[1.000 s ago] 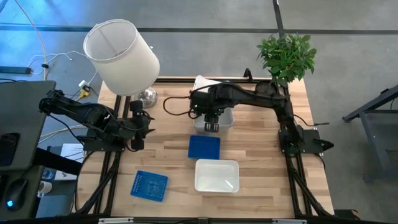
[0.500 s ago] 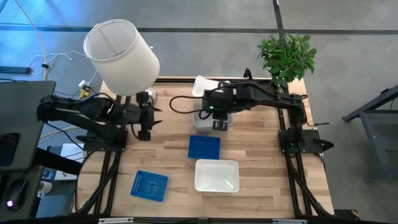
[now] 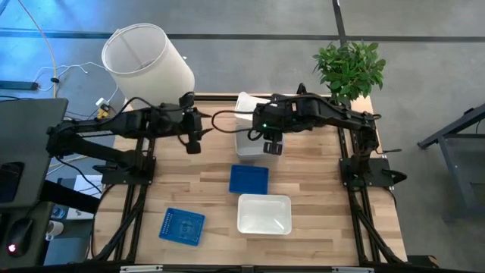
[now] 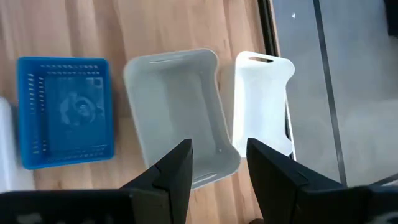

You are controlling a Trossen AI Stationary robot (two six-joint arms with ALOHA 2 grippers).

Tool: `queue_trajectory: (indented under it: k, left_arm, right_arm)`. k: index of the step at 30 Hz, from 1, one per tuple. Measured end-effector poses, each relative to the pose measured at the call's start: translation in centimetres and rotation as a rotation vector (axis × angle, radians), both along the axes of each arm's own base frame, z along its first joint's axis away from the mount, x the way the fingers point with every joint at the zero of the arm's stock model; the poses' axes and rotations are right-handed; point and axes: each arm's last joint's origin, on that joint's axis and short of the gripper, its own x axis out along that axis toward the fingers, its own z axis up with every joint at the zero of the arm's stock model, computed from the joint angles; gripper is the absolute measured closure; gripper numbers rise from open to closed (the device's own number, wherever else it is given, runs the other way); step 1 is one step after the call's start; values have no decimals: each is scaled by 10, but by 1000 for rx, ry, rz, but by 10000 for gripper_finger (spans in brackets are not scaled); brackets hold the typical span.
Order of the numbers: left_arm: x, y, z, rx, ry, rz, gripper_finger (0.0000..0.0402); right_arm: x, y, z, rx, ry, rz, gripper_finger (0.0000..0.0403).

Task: Stack baskets by color
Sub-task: Stack the top white bin on the bottom stacked white bin

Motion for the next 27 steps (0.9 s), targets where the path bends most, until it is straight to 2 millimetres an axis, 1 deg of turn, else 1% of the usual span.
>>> queue_trajectory:
  k: [6,9,13,21,24,27]
  left_arm:
    - [7,11,-10,-28,49,50,222]
    - [8,12,-12,-53,47,64,222]
    - [7,7,-17,-105,78,54,222]
    - [0,-2,-27,-199,185,75,222]
    - [-4,-4,-30,-215,232,79,222]
    - [-6,-5,-32,-223,262,83,222]
  right_arm:
    - [-2,-8,2,-32,18,28,265]
    - [-3,-18,2,-57,37,38,265]
    - [-4,-40,2,-36,40,33,265]
    - [-7,-94,1,25,-14,-20,265]
    - [-3,-110,-4,47,-36,-31,265]
    - [3,-125,-13,51,-20,-45,265]
